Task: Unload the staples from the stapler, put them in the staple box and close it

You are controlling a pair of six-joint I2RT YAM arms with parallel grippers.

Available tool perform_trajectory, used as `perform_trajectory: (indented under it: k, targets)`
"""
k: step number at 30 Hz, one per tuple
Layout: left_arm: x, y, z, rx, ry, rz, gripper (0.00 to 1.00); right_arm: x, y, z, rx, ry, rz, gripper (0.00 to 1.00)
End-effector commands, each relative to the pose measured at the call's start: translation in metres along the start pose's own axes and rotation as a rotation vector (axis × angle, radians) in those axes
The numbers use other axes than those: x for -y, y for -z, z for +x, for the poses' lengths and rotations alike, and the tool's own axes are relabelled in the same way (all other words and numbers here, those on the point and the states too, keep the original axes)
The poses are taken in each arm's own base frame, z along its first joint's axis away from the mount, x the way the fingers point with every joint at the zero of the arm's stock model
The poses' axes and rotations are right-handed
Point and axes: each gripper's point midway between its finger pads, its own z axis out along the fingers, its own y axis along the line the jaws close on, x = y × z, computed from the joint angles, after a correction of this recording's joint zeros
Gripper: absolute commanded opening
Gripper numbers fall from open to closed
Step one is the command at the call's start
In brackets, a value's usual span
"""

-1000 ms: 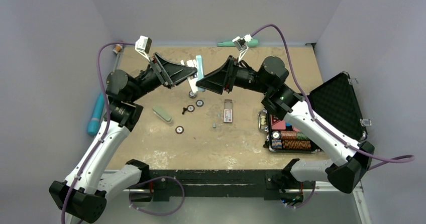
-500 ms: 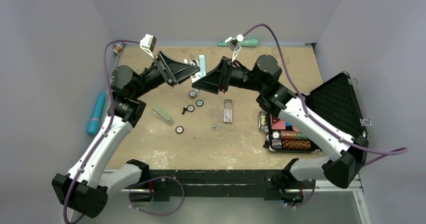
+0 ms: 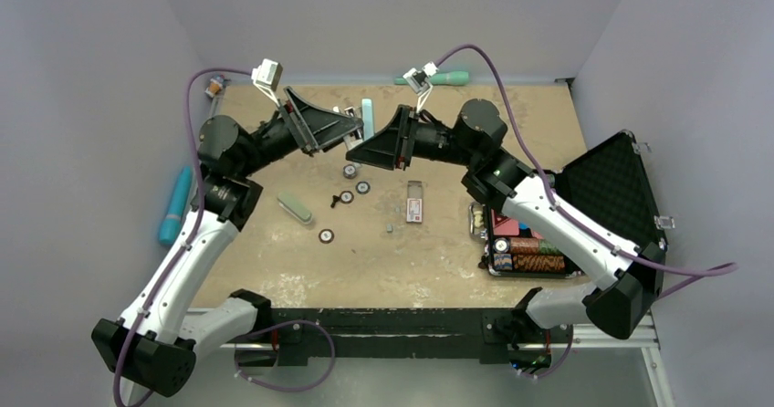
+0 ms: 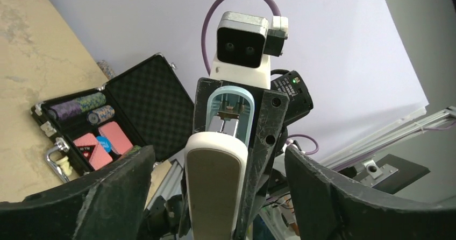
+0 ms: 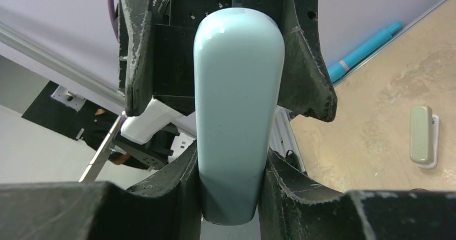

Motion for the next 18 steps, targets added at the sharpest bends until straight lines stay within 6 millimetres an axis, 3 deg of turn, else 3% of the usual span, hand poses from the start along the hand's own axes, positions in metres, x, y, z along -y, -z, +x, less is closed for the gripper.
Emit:
perform_trajectory:
  k: [1,5,8,13,18]
  targets:
    - [0.013,0.010,-0.002,0.012,-0.042,-0.039,1.00,-0.023,0.001,-0.015,0.034,0.080,-0.048,0.00]
    - [-0.007,0.022,0.001,0.022,-0.055,-0.159,1.00,-0.020,0.002,-0.017,0.037,0.092,-0.012,0.00]
    - [-0.038,0.046,0.000,0.062,-0.090,-0.396,1.00,-0.009,0.001,-0.017,0.034,0.087,0.049,0.00]
    - [-0.106,0.134,-0.001,0.131,-0.115,-1.004,1.00,0.041,0.001,-0.005,-0.010,0.018,0.248,0.00]
    - [-0.133,0.186,0.015,0.119,-0.147,-1.226,1.00,0.098,-0.002,0.023,-0.112,-0.044,0.427,0.00]
